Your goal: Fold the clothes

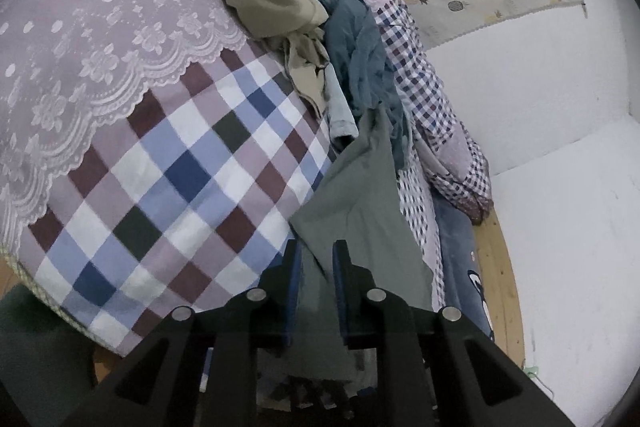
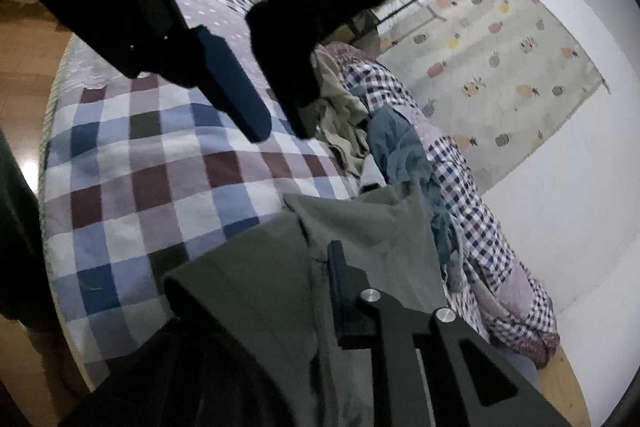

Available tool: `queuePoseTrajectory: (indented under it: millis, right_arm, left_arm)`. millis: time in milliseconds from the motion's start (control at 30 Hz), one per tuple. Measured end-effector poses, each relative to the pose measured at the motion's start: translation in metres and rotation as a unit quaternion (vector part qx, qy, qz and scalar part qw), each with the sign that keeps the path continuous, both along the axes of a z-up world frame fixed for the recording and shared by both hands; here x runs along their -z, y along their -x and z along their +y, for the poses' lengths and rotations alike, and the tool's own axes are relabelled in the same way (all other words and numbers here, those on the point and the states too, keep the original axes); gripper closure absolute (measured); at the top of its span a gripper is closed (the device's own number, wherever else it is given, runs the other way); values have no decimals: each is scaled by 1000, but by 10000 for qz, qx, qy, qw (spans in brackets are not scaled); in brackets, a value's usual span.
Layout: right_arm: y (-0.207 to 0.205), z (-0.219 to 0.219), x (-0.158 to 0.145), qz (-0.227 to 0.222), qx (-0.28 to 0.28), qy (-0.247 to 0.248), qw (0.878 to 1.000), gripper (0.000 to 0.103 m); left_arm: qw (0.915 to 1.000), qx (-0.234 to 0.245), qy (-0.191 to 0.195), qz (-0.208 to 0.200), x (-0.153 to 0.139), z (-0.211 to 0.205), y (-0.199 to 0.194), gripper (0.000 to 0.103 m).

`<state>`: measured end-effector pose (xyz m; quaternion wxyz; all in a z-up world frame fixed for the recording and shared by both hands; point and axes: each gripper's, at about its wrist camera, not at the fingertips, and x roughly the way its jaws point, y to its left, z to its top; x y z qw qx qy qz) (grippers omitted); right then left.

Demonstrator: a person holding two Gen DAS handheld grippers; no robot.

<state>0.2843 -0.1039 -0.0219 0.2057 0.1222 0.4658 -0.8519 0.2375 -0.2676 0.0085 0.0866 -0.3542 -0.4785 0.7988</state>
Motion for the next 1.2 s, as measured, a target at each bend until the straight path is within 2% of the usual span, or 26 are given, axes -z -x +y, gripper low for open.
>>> queuePoseTrajectory:
  millis: [33, 100, 167, 233, 267, 333, 367, 500, 700, 833, 1033, 1133, 1200]
  right_arm:
    - [2, 1, -1, -31, 39, 30, 10000, 97]
    - [3, 4, -4, -139, 72, 127, 9998, 97]
    - [2, 8, -11, -303, 46, 292, 9991, 97]
    - [0, 12, -21, -501, 24, 522, 9974, 98]
    - [0, 14, -26, -544, 7, 625, 9966, 98]
    - [-1, 18, -36, -705, -8, 852, 9939, 98]
    - [-1, 21, -41, -779, -9, 964, 9923, 98]
    - [-2, 33, -59, -861, -43, 1277, 9881, 98]
    - [-2, 55, -80, -905, -27, 1628, 9825, 98]
    - [1, 60, -79, -967, -4, 1645, 9816, 98]
    - [4, 58, -64, -1129, -1, 1537, 9817, 98]
    - [7, 57, -61, -1203, -1, 1544, 9807, 98]
    - [8, 57, -60, -1233, 2, 1560, 9800, 98]
  left_arm:
    - [10000, 10, -13, 31, -2, -1, 4, 88]
    - [9999, 19, -39, 111, -6, -3, 9, 79]
    - [9998, 38, -50, 211, -11, -6, 17, 53]
    - [9991, 155, 252, 290, -19, -2, 28, 44]
    - [9975, 257, 559, 348, -25, 3, 35, 44]
    - [9910, 525, 1132, 490, -37, 14, 52, 41]
    - [9885, 647, 1238, 574, -40, 18, 59, 37]
    - [9792, 1149, 1386, 935, -50, 31, 91, 35]
    - [9700, 1493, 1584, 1083, -52, 40, 144, 35]
    - [9672, 1533, 1678, 1130, -48, 45, 183, 35]
    - [9649, 1513, 1991, 801, -26, 54, 216, 35]
    - [9633, 1573, 2017, 817, -23, 59, 224, 35]
    - [9586, 1695, 2090, 934, -27, 67, 230, 35]
